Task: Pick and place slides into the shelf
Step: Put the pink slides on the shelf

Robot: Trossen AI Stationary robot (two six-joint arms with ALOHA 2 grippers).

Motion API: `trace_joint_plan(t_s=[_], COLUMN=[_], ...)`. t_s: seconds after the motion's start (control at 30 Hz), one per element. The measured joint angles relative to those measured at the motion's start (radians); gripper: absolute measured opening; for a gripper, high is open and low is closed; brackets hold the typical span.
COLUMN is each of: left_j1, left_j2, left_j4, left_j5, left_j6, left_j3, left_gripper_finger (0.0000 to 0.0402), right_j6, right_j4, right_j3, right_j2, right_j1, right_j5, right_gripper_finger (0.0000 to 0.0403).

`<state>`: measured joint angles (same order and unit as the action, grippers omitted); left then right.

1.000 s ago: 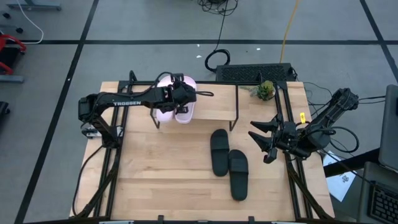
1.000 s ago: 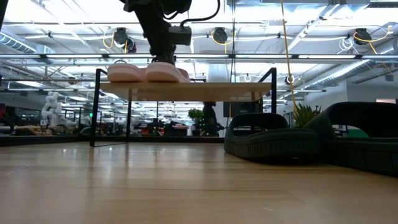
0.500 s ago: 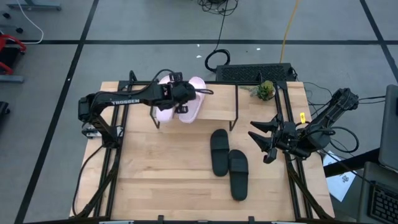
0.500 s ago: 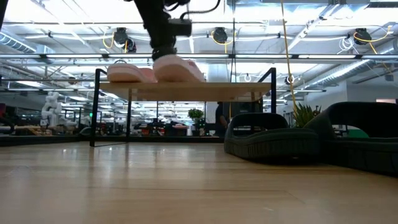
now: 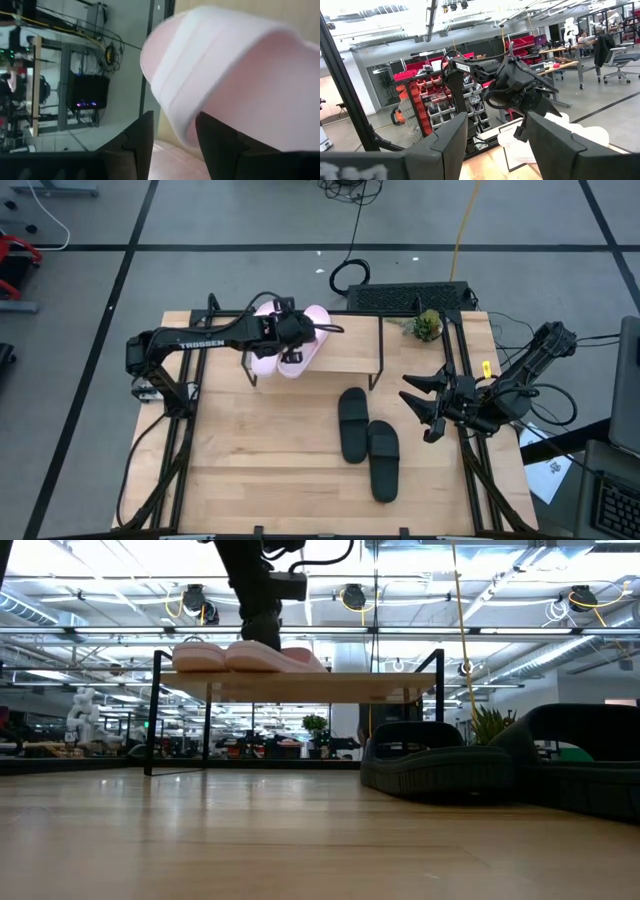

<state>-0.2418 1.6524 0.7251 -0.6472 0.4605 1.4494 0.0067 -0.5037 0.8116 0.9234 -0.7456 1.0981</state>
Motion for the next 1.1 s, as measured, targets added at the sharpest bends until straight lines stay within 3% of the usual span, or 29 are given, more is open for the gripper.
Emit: trace_joint_plan(t_s=[0.43, 0.6, 1.1], left_j1=[0.011, 0.019, 0.016], left_j2=[0.0, 0.0, 0.014], left_j4=[-0.035, -0.039, -0.091], left_j5=[0.054, 0.123, 0.119], left_j6=[0.064, 0.105, 0.176], left_j3=[0.0, 0.0, -0.002], left_gripper_finger=[0.015, 0.015, 0.015], right_j6=[0.0, 0.0, 0.0], right_j4=[0.0, 0.0, 0.0], right_j3=[0.0, 0.0, 0.0], right_j2=[0.0, 0.0, 0.0], right_j1=[0.0, 0.0, 0.0], right_j5=[0.0, 0.001, 0.001], right_gripper_finger=[0.0194, 0.0194, 0.0194])
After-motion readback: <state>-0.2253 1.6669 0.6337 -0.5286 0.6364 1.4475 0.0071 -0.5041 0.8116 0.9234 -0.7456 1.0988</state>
